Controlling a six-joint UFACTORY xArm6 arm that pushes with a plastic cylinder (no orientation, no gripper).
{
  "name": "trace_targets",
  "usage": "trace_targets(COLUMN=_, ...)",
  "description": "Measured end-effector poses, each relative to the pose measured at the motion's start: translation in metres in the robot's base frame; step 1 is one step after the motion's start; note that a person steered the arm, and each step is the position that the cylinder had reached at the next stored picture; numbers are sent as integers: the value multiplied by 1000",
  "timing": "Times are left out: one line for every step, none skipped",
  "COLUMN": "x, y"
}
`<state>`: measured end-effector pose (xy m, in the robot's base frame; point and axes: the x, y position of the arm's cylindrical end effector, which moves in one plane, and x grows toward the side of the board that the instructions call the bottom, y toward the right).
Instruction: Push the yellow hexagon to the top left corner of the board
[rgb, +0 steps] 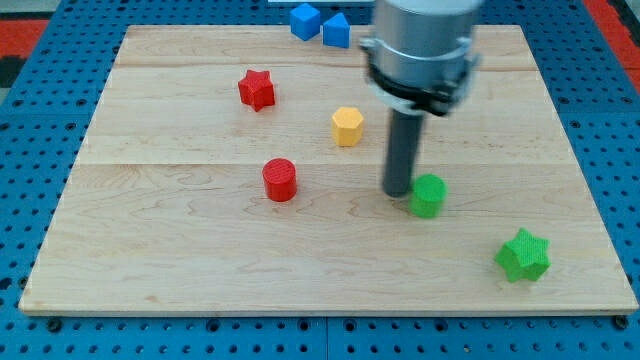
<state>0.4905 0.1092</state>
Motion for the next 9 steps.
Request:
trace_targets(x=26, y=60)
trace_targets(x=23, y=39)
trace_targets(x=-9, y=34)
trace_targets(x=-37, y=28)
trace_targets(x=-44, y=28)
trace_targets(x=-44, y=12)
trace_targets(x=-46, y=-13)
trace_targets(x=-75, y=-15)
trace_targets(x=-94, y=-50)
